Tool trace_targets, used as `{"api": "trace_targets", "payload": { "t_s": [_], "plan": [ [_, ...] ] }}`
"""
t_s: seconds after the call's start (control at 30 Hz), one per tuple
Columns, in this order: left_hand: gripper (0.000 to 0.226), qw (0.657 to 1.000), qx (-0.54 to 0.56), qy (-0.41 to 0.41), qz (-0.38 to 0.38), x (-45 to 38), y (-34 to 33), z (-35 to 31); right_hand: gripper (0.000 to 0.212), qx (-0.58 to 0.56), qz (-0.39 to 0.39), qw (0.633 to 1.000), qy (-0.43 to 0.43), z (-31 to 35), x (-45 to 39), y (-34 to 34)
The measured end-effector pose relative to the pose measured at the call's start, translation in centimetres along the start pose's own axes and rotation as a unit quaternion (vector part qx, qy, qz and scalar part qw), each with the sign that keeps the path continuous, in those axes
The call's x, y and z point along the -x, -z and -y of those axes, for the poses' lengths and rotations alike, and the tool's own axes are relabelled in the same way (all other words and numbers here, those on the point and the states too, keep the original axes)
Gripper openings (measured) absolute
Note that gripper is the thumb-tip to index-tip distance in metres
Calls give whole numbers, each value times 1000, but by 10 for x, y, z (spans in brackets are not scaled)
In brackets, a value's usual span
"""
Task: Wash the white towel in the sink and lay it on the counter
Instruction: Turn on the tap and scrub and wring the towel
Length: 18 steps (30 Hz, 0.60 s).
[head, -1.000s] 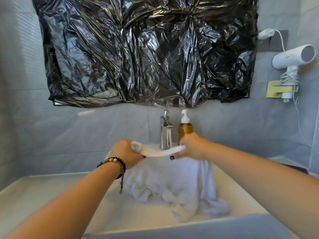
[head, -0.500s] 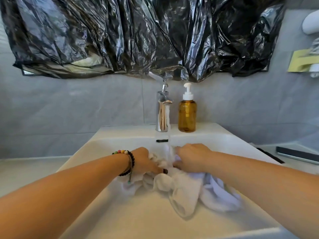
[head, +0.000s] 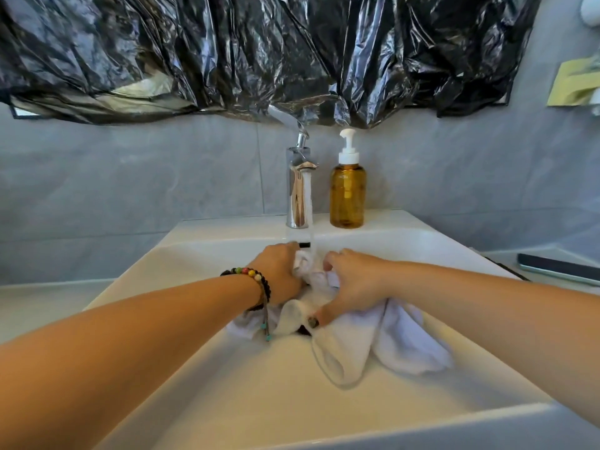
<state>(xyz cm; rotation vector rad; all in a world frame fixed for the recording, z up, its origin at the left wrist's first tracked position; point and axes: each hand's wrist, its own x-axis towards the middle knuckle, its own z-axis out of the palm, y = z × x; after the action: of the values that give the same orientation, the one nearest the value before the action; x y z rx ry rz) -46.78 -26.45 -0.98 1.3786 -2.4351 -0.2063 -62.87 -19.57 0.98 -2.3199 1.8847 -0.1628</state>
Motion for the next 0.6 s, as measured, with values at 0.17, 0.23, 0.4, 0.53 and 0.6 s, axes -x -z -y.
{"api": "trace_targets", "payload": {
  "t_s": [0.17, 0.23, 0.4, 0.53, 0.6],
  "plan": [
    [26, 967, 173, 35, 185, 7, 22, 7, 51, -63, 32, 998, -8, -14, -10, 7],
    [32, 952, 184, 48, 239, 12, 27, 8, 46, -53, 30, 998, -10, -11, -11, 7],
    [52, 975, 20, 39, 219, 9, 30, 1, 45, 37, 48, 998, -12, 2, -15, 16],
    [37, 984, -37, 21, 175, 2, 33, -6, 48, 88, 53, 993, -50, 10, -11, 15],
    [39, 988, -73, 4, 138, 3, 34, -11, 47, 62, 55, 994, -71, 9, -9, 14]
  ]
}}
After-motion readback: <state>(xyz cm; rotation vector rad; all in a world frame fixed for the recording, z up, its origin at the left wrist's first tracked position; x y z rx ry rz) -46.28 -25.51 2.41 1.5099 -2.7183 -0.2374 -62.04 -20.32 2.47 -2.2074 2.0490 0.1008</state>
